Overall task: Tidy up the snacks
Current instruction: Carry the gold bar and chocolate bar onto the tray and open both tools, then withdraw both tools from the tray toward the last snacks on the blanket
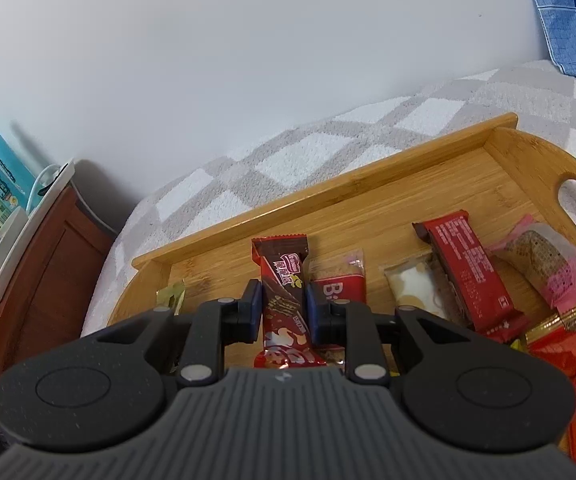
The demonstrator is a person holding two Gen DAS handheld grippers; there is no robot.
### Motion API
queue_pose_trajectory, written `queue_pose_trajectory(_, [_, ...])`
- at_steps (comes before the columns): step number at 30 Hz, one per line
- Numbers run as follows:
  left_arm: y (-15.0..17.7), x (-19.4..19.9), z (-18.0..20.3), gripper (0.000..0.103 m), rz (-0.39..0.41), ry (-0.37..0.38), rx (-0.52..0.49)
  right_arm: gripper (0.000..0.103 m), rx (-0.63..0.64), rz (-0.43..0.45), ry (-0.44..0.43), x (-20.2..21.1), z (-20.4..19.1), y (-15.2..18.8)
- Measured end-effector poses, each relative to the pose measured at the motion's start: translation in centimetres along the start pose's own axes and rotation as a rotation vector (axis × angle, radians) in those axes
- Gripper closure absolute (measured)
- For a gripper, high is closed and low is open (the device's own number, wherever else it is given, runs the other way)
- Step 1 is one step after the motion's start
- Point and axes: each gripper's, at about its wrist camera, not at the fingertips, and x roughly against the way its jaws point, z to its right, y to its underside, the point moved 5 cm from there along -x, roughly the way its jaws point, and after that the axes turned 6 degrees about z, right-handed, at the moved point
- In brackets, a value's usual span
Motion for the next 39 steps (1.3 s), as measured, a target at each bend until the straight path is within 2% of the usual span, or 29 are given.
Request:
queue_pose_trajectory(3, [-0.1,0.1,0.1,0.072,0.005,-0.011,0.000,0.067,0.008,0.007,0.001,0.0,-0.1,0.0])
queue_pose_trajectory(6, [-0.3,0.5,0.5,0.062,0.011,-0.004,-0.014,0.066,0.012,0.018,-0.010,0.5,-0.1,-0.1])
queue_pose_trajectory(11, [-0.5,2.4,1.3,0.053,0.030,-0.016,-0.055,0.062,0.015,0.033,-0.029,2.0,0.2,-0.4])
queue_pose_trajectory(14, [-0.7,4.1,1.8,0.047,0.048,-0.019,-0.071,0.060,0.041,0.052,-0.041,3.6,0.3,-0.5])
queue_pose_trajectory(19, [-0.5,7.8,2.6,0.036,0.081,-0.019,-0.080,0.044,0.090,0.082,-0.065,6.8,0.8,-0.2])
queue_pose_trajectory(24, [0.1,11.5,3.8,0.025,0.114,-0.035,-0.108,0.042,0.150,0.110,-0.078,9.8,1.4,0.4])
queue_pose_trajectory(33, [2.7,16.7,5.8,0.017,0.118,-0.014,-0.125,0.034,0.208,0.151,-0.119,14.8,3.3,2.5])
queue_pose_trajectory(39, [5.2,20.0,6.7,0.016,0.124,0.007,-0.135,0.027,0.251,0.167,-0.141,17.7,4.7,4.5])
